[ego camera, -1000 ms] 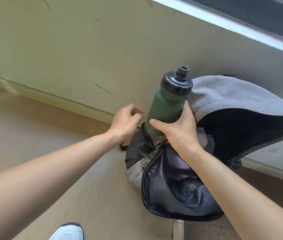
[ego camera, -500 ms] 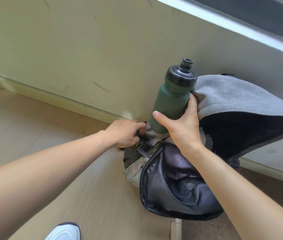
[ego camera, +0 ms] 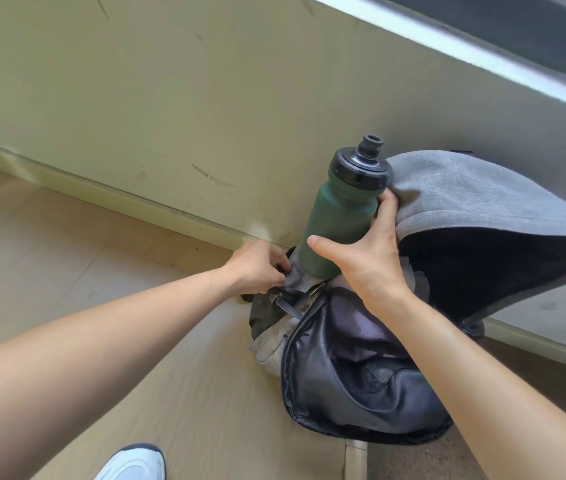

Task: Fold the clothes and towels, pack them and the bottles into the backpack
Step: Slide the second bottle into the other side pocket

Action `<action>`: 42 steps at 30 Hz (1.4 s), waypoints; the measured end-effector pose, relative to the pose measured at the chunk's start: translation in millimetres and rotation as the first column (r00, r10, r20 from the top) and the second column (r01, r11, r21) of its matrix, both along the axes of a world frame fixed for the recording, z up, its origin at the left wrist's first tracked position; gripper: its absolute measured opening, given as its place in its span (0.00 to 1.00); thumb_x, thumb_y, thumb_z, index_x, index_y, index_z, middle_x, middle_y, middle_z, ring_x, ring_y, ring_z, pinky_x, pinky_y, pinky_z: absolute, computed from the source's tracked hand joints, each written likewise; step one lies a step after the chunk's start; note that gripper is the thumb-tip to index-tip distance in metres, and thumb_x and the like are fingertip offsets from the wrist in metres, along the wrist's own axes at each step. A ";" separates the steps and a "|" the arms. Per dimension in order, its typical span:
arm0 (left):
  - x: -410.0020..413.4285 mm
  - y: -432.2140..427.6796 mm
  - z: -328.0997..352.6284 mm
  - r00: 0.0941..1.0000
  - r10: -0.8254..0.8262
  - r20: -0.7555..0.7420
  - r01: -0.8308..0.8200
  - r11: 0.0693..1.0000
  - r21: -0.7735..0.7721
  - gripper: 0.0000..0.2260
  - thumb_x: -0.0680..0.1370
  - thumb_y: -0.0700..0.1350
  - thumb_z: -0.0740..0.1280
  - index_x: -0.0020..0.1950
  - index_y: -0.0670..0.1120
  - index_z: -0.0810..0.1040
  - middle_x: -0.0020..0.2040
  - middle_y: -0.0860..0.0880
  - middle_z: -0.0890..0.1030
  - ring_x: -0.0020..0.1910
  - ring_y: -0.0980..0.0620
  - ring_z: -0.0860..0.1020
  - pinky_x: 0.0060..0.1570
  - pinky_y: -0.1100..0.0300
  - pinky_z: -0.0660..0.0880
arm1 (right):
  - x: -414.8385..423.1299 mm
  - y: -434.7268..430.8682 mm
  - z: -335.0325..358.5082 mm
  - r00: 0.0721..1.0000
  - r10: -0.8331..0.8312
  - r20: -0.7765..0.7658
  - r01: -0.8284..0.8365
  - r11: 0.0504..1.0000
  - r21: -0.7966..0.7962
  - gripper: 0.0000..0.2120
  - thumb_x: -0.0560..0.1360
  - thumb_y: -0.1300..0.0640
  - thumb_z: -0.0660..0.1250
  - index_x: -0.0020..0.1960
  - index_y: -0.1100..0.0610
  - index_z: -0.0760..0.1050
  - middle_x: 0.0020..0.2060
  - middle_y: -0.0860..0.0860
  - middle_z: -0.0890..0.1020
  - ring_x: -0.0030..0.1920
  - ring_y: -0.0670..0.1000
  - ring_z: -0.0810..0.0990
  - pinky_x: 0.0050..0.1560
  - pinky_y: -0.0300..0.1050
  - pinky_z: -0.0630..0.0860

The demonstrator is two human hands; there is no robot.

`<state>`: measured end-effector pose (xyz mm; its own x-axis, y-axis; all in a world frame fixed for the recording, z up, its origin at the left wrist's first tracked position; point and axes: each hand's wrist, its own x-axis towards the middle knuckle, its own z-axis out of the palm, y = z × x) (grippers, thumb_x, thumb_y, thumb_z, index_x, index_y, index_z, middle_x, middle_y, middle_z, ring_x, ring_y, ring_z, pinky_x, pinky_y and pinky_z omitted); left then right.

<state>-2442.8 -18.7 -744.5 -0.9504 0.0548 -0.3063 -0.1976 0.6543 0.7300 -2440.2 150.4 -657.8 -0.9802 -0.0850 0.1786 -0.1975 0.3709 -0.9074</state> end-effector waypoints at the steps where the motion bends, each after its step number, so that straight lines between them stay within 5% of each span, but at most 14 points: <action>1: 1.4 -0.9 -0.8 0.999 -0.039 -0.008 0.040 0.999 0.020 0.12 0.74 0.36 0.69 0.42 0.54 0.82 0.34 0.53 0.77 0.34 0.49 0.81 0.40 0.58 0.79 | 0.9 -0.9 0.5 1.000 0.026 -0.004 -0.026 1.000 -0.003 0.44 0.62 0.63 0.82 0.71 0.48 0.63 0.58 0.44 0.80 0.59 0.44 0.80 0.63 0.49 0.79; 4: 8.6 0.5 -1.1 0.992 -0.123 0.006 0.121 0.983 0.137 0.18 0.77 0.32 0.62 0.40 0.57 0.74 0.36 0.51 0.74 0.33 0.52 0.77 0.35 0.63 0.73 | 0.9 -4.4 -0.8 0.995 0.101 0.012 -0.101 0.995 -0.005 0.43 0.63 0.66 0.82 0.70 0.48 0.65 0.56 0.46 0.81 0.58 0.45 0.81 0.60 0.46 0.80; 7: 12.3 0.8 -2.9 0.983 -0.177 0.055 0.157 0.951 0.266 0.21 0.79 0.29 0.56 0.52 0.57 0.74 0.38 0.59 0.76 0.29 0.64 0.75 0.32 0.72 0.70 | -4.5 -4.4 -2.3 0.992 0.127 0.024 -0.127 0.992 0.001 0.37 0.63 0.62 0.83 0.65 0.47 0.68 0.54 0.48 0.83 0.58 0.51 0.82 0.61 0.58 0.80; 10: 12.5 -1.5 -7.6 0.973 -0.212 0.090 0.177 0.937 0.300 0.20 0.80 0.31 0.55 0.55 0.56 0.75 0.48 0.45 0.80 0.39 0.49 0.71 0.38 0.57 0.71 | -7.9 -5.2 -0.7 0.994 0.111 0.022 -0.111 0.994 -0.018 0.33 0.66 0.51 0.82 0.65 0.47 0.69 0.55 0.45 0.84 0.59 0.49 0.83 0.63 0.59 0.78; 12: 13.1 -1.2 -10.0 0.973 -0.210 0.092 0.173 0.936 0.307 0.21 0.81 0.32 0.55 0.60 0.57 0.74 0.56 0.44 0.81 0.43 0.48 0.72 0.40 0.55 0.72 | -7.8 -8.5 1.5 0.996 0.090 0.014 -0.090 0.996 0.000 0.31 0.68 0.43 0.80 0.65 0.46 0.70 0.56 0.44 0.84 0.59 0.46 0.82 0.64 0.57 0.78; 16: 16.1 -0.6 -16.1 0.995 -0.062 0.074 0.025 0.904 0.427 0.20 0.81 0.31 0.60 0.58 0.57 0.75 0.41 0.60 0.81 0.35 0.62 0.79 0.35 0.65 0.76 | -9.3 -14.1 2.7 0.995 0.101 0.022 -0.101 0.995 0.016 0.28 0.69 0.43 0.79 0.64 0.50 0.73 0.55 0.45 0.85 0.57 0.45 0.83 0.62 0.55 0.79; 23: 17.4 -3.5 -23.6 0.983 0.168 0.076 -0.184 0.862 0.472 0.17 0.78 0.32 0.69 0.64 0.48 0.75 0.44 0.45 0.78 0.35 0.52 0.79 0.31 0.67 0.76 | -15.4 -16.9 -5.1 1.000 0.023 0.002 -0.022 0.988 -0.153 0.29 0.63 0.51 0.81 0.59 0.53 0.72 0.53 0.50 0.84 0.55 0.52 0.84 0.61 0.61 0.79; 27: 16.0 -7.4 -28.6 0.947 0.271 0.171 -0.320 0.817 0.479 0.11 0.76 0.33 0.71 0.57 0.43 0.79 0.44 0.45 0.83 0.40 0.47 0.82 0.36 0.59 0.81 | -13.8 -16.1 -13.2 0.995 0.096 0.016 -0.095 0.993 -0.072 0.30 0.65 0.57 0.83 0.60 0.56 0.69 0.52 0.51 0.83 0.54 0.50 0.84 0.60 0.59 0.80; 31: 10.6 -9.6 -30.3 0.917 0.345 0.201 -0.399 0.826 0.398 0.02 0.74 0.36 0.73 0.45 0.41 0.84 0.50 0.45 0.87 0.44 0.45 0.87 0.44 0.53 0.85 | -13.6 -5.7 -13.6 0.995 0.100 0.021 -0.102 0.987 0.126 0.31 0.63 0.51 0.84 0.58 0.53 0.70 0.50 0.45 0.83 0.53 0.46 0.82 0.60 0.56 0.79; 34: 9.6 -9.7 -28.3 0.901 0.389 0.192 -0.433 0.814 0.387 0.01 0.73 0.36 0.74 0.42 0.40 0.84 0.49 0.43 0.87 0.46 0.46 0.87 0.40 0.59 0.83 | -15.8 -1.8 -7.5 0.994 0.106 -0.012 -0.100 0.967 0.235 0.38 0.62 0.51 0.84 0.65 0.48 0.68 0.56 0.42 0.82 0.57 0.42 0.80 0.62 0.49 0.77; 37: 10.0 -8.4 -27.4 0.891 0.415 0.185 -0.454 0.802 0.387 0.02 0.73 0.37 0.74 0.41 0.40 0.84 0.47 0.43 0.87 0.46 0.46 0.87 0.39 0.59 0.83 | -19.3 -3.2 -8.1 0.986 0.169 -0.006 -0.165 0.972 0.164 0.50 0.61 0.54 0.84 0.75 0.40 0.61 0.65 0.42 0.79 0.65 0.44 0.78 0.69 0.50 0.74; 42: 9.0 -8.6 -26.4 0.879 0.438 0.190 -0.477 0.790 0.385 0.04 0.75 0.36 0.74 0.40 0.41 0.83 0.47 0.41 0.87 0.39 0.49 0.85 0.40 0.60 0.83 | -16.6 -4.2 -21.2 0.994 0.107 0.001 -0.107 0.992 0.066 0.45 0.63 0.55 0.84 0.72 0.43 0.64 0.64 0.44 0.80 0.64 0.48 0.79 0.69 0.54 0.74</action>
<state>-2433.8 -27.2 -771.0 -0.8669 -0.2421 -0.4358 -0.4720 0.1173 0.8738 -2456.9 146.2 -678.9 -0.9644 -0.2008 0.1720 -0.2418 0.4063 -0.8812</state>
